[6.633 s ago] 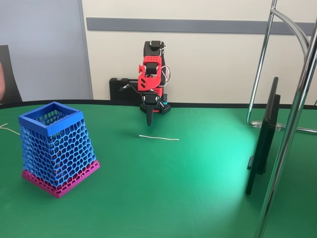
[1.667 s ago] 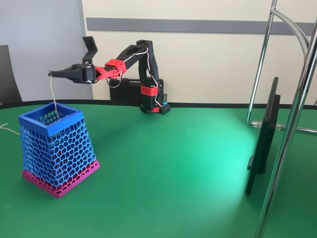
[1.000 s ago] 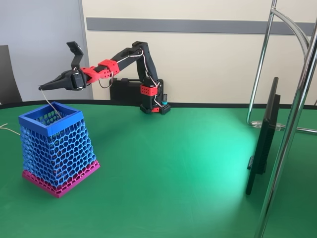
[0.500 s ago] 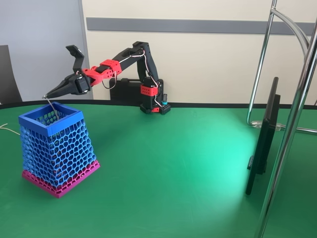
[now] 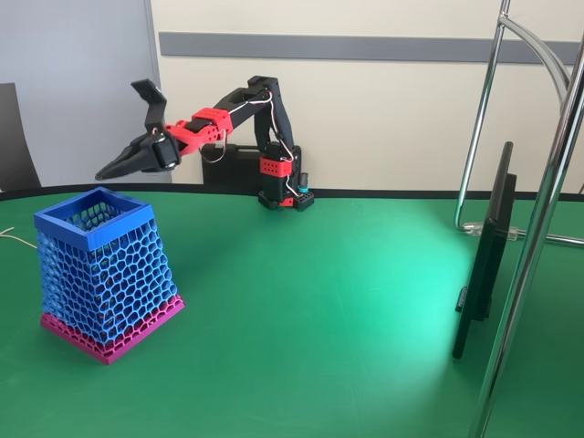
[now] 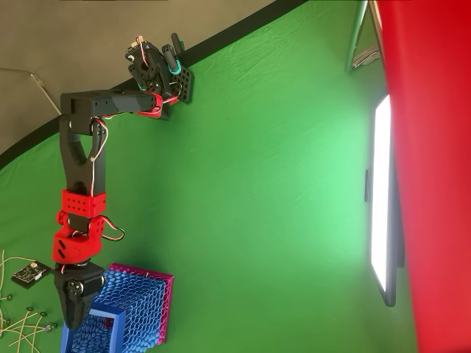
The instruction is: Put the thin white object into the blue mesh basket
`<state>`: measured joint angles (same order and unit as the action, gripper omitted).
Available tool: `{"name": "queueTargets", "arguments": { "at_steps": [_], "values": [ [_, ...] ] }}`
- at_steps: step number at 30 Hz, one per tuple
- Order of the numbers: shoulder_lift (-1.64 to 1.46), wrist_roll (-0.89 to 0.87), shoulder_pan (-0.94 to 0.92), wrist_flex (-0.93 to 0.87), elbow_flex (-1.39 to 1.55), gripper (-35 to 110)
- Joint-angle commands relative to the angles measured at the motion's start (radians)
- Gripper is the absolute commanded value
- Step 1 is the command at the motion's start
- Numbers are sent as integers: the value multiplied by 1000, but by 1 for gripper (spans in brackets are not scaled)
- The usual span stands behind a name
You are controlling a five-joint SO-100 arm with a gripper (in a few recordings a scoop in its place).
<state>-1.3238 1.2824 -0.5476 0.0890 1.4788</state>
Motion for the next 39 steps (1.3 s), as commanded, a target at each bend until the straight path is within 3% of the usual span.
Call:
{"name": "queueTargets", "arguments": {
  "at_steps": [1,19,30,39],
  "values": [
    [-123,-34,37,-2,21,10],
    [-882,-199,252,-20,701,0],
    [-1505,-494,379,-112,1187,0],
    [-1844,-874,408,-506,1325,0]
  ]
}}
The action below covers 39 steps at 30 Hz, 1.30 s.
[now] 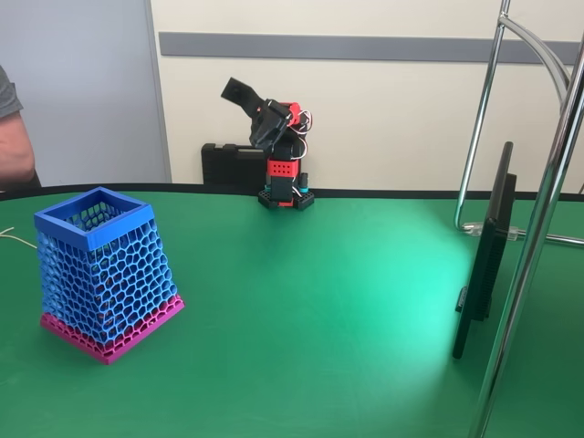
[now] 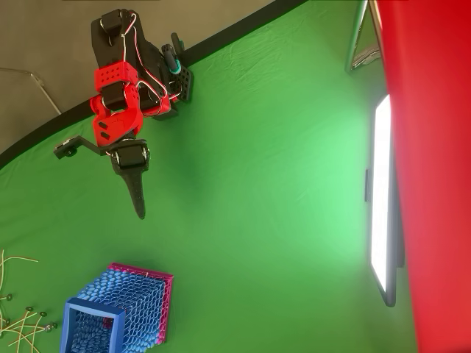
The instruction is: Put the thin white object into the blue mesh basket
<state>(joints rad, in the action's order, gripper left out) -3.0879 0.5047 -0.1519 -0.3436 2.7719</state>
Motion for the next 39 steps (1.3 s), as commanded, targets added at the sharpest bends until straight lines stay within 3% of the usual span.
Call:
{"name": "queueTargets", "arguments": {
  "at_steps": [1,5,14,28,39],
  "values": [
    [-120,-126,20,-110,58,0],
    [-236,-279,37,-265,132,0],
    [-239,-465,40,-278,311,1],
    [-235,-551,106,-509,311,1],
    [-238,-512,121,-518,311,1]
  ]
}}
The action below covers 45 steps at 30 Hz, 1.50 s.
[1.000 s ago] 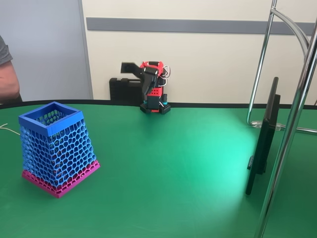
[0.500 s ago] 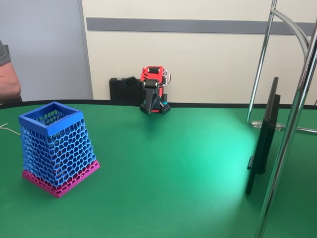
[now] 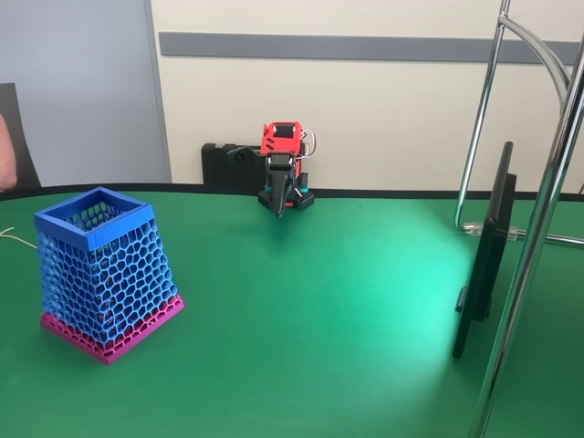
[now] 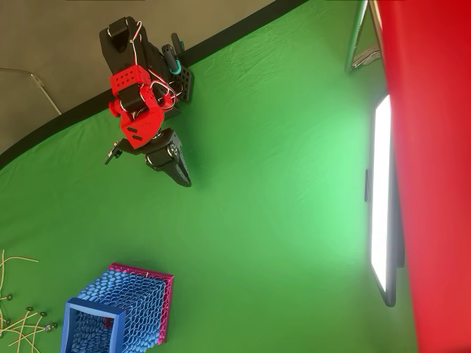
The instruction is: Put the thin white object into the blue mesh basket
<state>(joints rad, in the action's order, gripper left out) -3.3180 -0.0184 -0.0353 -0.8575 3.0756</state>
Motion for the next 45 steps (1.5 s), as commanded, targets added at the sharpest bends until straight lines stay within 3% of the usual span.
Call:
{"name": "queueTargets", "arguments": {
  "at_steps": [1,45],
  "values": [
    [-8,12,5,-6,8,1],
    [-8,43,31,-8,8,1]
  ]
}}
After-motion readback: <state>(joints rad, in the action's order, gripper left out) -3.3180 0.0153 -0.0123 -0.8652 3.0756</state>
